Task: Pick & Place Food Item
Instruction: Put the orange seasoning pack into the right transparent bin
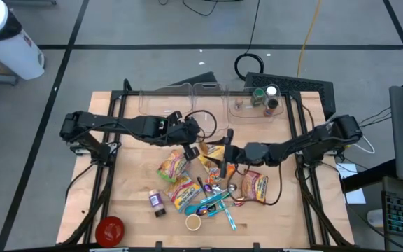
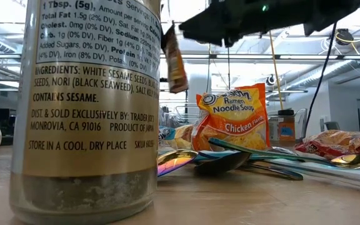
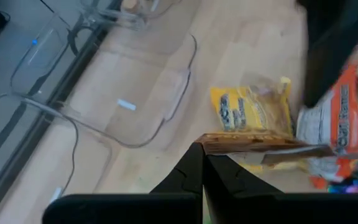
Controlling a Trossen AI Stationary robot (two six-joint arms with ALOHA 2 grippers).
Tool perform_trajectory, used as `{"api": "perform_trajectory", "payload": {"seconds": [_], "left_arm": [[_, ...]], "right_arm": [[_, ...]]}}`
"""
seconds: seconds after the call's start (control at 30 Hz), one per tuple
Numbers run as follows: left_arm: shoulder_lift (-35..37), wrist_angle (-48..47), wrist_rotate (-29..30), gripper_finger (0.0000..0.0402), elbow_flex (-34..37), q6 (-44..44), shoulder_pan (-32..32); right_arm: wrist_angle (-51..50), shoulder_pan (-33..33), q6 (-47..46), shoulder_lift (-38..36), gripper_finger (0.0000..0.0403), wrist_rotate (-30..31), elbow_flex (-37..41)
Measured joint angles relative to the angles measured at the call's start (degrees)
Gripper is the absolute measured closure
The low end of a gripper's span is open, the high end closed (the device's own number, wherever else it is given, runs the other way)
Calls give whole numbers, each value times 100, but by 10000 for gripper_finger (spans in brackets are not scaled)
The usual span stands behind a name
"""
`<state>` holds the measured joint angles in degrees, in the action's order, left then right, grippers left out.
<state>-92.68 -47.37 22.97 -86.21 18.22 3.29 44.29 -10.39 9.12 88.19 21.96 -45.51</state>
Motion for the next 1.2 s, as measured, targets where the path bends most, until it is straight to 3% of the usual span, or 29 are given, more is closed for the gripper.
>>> {"api": "perform_trajectory", "payload": {"seconds": [0.2, 0.33, 0.53, 1.2], "left_arm": [[0, 96, -90, 401, 0, -33, -49], [0, 98, -135, 401, 0, -34, -42], [0, 121, -393, 401, 0, -48, -7], [4, 49, -695, 400, 7, -186, 181]], "right_arm": [[312, 26, 204, 320, 176, 107, -157], [348, 57, 369, 543, 176, 521, -359], [354, 152, 508, 743, 189, 488, -512], [-372, 52, 462, 335, 394, 651, -504]]}}
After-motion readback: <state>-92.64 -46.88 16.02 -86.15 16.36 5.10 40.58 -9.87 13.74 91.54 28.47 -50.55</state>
